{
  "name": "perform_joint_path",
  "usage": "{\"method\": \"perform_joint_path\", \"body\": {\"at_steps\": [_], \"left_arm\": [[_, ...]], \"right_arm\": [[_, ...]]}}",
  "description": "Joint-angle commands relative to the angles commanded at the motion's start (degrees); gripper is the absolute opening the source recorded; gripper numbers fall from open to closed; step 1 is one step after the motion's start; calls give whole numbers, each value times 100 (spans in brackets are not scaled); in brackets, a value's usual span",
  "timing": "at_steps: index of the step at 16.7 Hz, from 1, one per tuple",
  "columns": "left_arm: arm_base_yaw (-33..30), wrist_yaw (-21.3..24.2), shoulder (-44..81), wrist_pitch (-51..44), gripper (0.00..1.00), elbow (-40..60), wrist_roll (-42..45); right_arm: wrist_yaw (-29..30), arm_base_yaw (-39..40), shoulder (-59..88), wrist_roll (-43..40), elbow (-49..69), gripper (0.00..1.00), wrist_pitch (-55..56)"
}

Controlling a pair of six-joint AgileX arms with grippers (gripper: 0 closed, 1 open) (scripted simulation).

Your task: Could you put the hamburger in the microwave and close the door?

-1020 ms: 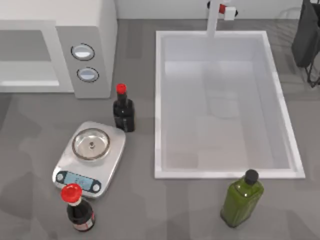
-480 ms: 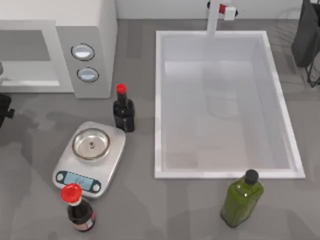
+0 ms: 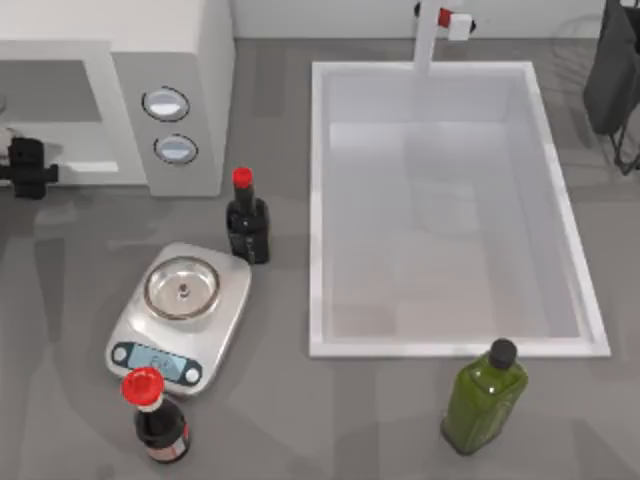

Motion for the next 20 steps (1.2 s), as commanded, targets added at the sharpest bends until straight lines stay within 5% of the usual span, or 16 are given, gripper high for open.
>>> {"method": "perform_joint_path", "body": {"at_steps": [7,14,20], "left_arm": [[-54,135,446,1741,0,-191,-774],[-25,122,490,1702,0,-100,-767],[-143,41,1413,1107,0,1412,-811]], "right_arm": [[0,0,0,0,0,100,0],[0,0,0,0,0,100,0],[0,0,0,0,0,100,0]]}}
